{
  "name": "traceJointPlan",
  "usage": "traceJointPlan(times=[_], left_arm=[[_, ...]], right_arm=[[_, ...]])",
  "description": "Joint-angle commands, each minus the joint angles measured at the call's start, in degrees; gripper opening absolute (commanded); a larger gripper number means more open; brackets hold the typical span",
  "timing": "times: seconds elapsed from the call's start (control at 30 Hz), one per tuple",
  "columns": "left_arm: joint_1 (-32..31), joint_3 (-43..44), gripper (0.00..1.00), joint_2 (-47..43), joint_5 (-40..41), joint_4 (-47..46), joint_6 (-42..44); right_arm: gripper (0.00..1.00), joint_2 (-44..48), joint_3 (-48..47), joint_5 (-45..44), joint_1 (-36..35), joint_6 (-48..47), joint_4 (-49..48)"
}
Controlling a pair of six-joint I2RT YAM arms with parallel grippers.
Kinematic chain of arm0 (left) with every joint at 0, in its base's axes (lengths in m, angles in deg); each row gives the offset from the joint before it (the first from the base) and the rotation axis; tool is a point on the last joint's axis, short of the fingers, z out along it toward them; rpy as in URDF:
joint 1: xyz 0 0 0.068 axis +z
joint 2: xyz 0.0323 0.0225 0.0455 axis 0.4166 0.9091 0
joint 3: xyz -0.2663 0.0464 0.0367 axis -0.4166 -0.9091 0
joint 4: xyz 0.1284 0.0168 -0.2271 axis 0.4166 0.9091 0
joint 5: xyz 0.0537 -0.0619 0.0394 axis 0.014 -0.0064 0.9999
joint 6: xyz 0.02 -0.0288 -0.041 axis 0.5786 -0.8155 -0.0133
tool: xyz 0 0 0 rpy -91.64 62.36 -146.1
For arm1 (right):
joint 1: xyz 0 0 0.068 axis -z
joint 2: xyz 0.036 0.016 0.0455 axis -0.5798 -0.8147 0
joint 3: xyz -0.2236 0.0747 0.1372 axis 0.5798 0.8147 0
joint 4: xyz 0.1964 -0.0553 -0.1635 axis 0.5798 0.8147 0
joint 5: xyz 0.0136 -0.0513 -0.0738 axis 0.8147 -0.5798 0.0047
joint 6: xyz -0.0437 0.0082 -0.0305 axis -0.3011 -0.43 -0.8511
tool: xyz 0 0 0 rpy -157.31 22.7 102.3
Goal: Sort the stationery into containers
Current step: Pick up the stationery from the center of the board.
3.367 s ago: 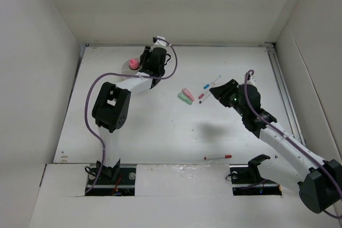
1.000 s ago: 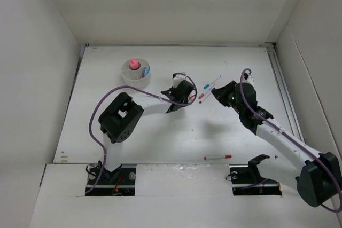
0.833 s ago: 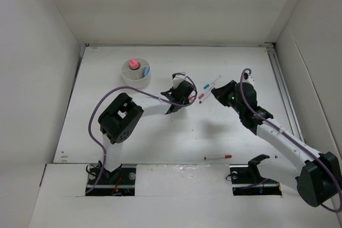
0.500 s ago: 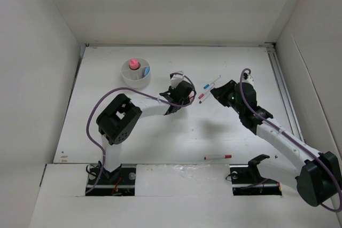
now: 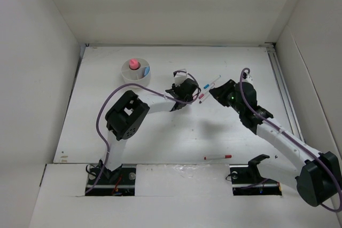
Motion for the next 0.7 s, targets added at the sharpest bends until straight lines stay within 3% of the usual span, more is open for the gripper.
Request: traceJointPlan(times=[0.0, 0.17, 0.37, 0.5, 0.67], left_arm=[[-0.44, 3.3, 0.32, 1.21, 1.94, 2.84, 0.36], [-0.44, 3.3, 0.3, 1.83, 3.17, 5.39, 2.38], [-0.44, -0.03, 0.16, -0.97, 5.81, 7.33, 3.62], [-0.44, -4.33, 0.16, -4.4, 5.81, 6.28, 5.98], [-0.44, -5.4, 0.25, -6.96, 3.97, 5.66, 8.44]], right_arm=[[0.29, 0.33, -2.74, 0.78, -0.32, -0.67, -0.85], [0.3, 0.33, -2.74, 0.78, -0.32, -0.67, -0.85], [0.3, 0.33, -2.74, 0.78, -0.32, -0.67, -0.85], [0.3, -0.2, -2.74, 1.3, -0.32, -0.67, -0.85], [0.3, -0.72, -2.74, 0.6, -0.32, -0.67, -0.85]])
